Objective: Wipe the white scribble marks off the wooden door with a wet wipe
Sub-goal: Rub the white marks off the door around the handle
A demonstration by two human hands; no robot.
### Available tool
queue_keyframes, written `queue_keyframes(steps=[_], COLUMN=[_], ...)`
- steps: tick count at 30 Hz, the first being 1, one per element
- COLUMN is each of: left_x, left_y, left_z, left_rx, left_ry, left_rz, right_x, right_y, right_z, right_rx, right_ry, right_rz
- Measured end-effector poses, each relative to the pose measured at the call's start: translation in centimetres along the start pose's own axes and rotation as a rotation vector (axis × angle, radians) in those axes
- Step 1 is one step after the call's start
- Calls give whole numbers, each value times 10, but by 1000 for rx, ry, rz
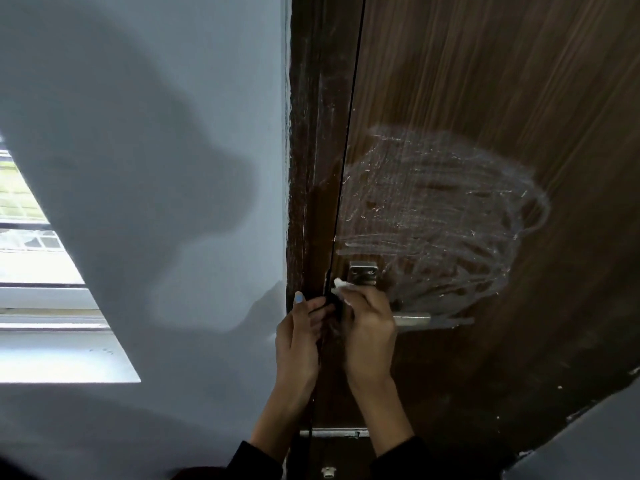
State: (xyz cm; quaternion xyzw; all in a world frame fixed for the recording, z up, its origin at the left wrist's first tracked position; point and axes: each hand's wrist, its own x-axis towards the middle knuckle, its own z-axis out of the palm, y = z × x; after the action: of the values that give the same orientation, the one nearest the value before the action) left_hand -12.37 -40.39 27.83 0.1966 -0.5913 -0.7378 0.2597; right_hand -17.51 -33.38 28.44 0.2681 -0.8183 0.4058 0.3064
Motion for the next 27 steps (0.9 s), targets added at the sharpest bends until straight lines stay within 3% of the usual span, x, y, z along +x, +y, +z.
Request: queue_keyframes(steps=[5, 10, 13, 15, 19, 22, 27], left_x=[6, 12, 14, 14, 14, 17, 24], left_y=[1, 2, 4, 6, 12, 18, 19], left_z=[-8, -7, -10, -12, -14, -15, -19], left_rx=[12, 10, 6, 12, 44, 72, 143], left_ry=[22, -7, -20, -31, -78, -101, -49], left_rz=[35, 40, 49, 62, 119, 180, 305], right_x=[15, 5, 9, 19, 17, 4, 22], right_y=[11, 5, 13, 10, 3, 12, 2], right_z=[-10, -2, -11, -11, -2, -7, -9], right_rx=[71, -6, 87, 86, -1, -11, -33], right_ry=[251, 107, 242, 339, 281, 249, 275], right_rz=[101, 24, 182, 184, 78, 102, 59])
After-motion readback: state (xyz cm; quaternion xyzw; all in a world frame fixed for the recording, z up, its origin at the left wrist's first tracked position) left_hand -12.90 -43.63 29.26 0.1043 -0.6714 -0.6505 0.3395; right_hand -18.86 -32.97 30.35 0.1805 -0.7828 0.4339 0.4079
